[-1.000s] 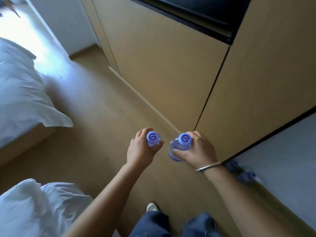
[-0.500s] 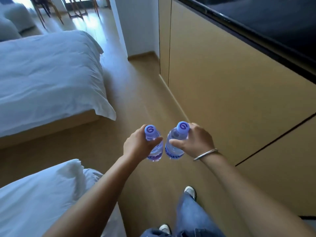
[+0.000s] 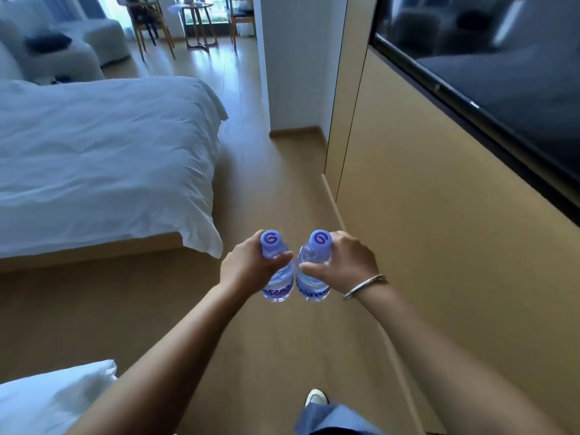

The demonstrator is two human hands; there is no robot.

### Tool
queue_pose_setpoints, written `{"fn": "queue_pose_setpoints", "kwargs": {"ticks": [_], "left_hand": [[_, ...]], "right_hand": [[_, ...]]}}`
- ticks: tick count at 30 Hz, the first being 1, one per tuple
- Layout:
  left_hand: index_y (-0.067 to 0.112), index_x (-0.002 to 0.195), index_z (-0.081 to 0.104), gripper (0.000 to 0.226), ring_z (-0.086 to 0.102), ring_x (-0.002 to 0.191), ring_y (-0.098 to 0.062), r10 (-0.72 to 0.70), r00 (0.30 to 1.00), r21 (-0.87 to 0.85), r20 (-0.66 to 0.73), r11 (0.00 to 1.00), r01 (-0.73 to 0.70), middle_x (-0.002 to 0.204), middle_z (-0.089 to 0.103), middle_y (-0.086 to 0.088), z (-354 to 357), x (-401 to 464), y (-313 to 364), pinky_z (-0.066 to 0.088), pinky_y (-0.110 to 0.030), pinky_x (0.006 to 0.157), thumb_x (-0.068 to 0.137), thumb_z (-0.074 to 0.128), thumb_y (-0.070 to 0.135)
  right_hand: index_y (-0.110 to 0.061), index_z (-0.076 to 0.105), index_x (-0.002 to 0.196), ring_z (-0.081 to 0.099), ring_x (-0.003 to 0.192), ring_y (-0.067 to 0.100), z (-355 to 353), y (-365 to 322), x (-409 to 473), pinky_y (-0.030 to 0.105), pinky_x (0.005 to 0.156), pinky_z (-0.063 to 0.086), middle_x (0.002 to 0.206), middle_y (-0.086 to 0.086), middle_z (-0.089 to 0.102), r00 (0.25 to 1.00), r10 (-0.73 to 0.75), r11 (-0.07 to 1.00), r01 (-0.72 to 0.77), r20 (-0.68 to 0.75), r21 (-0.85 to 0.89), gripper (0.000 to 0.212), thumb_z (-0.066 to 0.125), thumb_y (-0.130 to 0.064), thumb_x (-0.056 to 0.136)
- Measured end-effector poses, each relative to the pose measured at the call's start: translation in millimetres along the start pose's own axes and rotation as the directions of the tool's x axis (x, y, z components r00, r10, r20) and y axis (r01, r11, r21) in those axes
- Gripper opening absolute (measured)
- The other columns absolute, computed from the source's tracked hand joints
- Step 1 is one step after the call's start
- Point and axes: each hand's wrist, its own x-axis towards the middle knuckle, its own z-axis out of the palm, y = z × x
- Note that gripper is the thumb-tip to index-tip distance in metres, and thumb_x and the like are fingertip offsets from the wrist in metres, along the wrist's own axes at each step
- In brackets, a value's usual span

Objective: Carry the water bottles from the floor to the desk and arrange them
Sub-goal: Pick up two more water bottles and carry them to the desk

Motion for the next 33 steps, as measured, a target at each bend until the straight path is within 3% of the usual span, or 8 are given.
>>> {"fn": "queue_pose_setpoints", "kwargs": {"ticks": [9,15,20,23,33], "left_hand": [[0.038,0.083,0.046,0.027,0.05,0.067,-0.012,-0.056,0.996,0.02,-0.064,0.998,0.057,0.063,0.05,0.019,9,107,16,0.028,-0.022,0.05,0.074,0.062,0.057],[0.038,0.084,0.049,0.026,0.056,0.076,-0.016,-0.105,0.994,0.007,-0.035,0.994,0.105,0.075,0.059,0.014,11,181,8,0.036,-0.027,0.061,0.074,0.063,0.057],[0.034,0.081,0.051,0.026,0.058,0.075,-0.015,-0.079,0.997,0.007,-0.008,0.997,0.079,0.077,0.062,0.013,3,270,-2,0.037,-0.027,0.06,0.073,0.063,0.056],[0.032,0.082,0.054,0.027,0.061,0.078,-0.018,-0.067,0.998,0.011,0.015,0.998,0.067,0.079,0.065,0.01,-8,337,-6,0.046,-0.03,0.066,0.072,0.064,0.055],[0.035,0.074,0.051,0.025,0.061,0.075,-0.016,0.025,0.999,0.006,0.029,1.0,-0.025,0.075,0.063,0.011,-53,528,-13,0.047,-0.031,0.067,0.07,0.066,0.054]], "right_hand": [[-0.017,0.061,0.086,0.056,0.078,0.021,-11,18,125,0.025,0.065,0.04,0.085,0.0,0.056,0.994,-0.089,0.996,0.09,0.06,-0.007,0.044,0.068,-0.054,0.063],[-0.018,0.058,0.079,0.05,0.072,0.019,-2,19,201,0.024,0.064,0.036,0.078,-0.003,0.051,0.992,-0.079,0.997,0.081,0.099,-0.016,0.041,0.069,-0.053,0.062],[-0.019,0.056,0.076,0.05,0.071,0.018,11,10,286,0.024,0.062,0.034,0.077,-0.003,0.051,0.99,-0.066,0.997,0.07,0.121,-0.024,0.039,0.069,-0.054,0.061],[-0.017,0.059,0.079,0.052,0.072,0.019,15,-2,349,0.024,0.062,0.036,0.079,-0.002,0.053,0.994,-0.046,0.999,0.049,0.098,-0.024,0.042,0.069,-0.054,0.06],[-0.019,0.063,0.087,0.054,0.075,0.02,18,-45,530,0.024,0.063,0.036,0.082,-0.001,0.053,0.996,-0.044,0.998,0.047,0.08,-0.032,0.043,0.069,-0.053,0.061]]}}
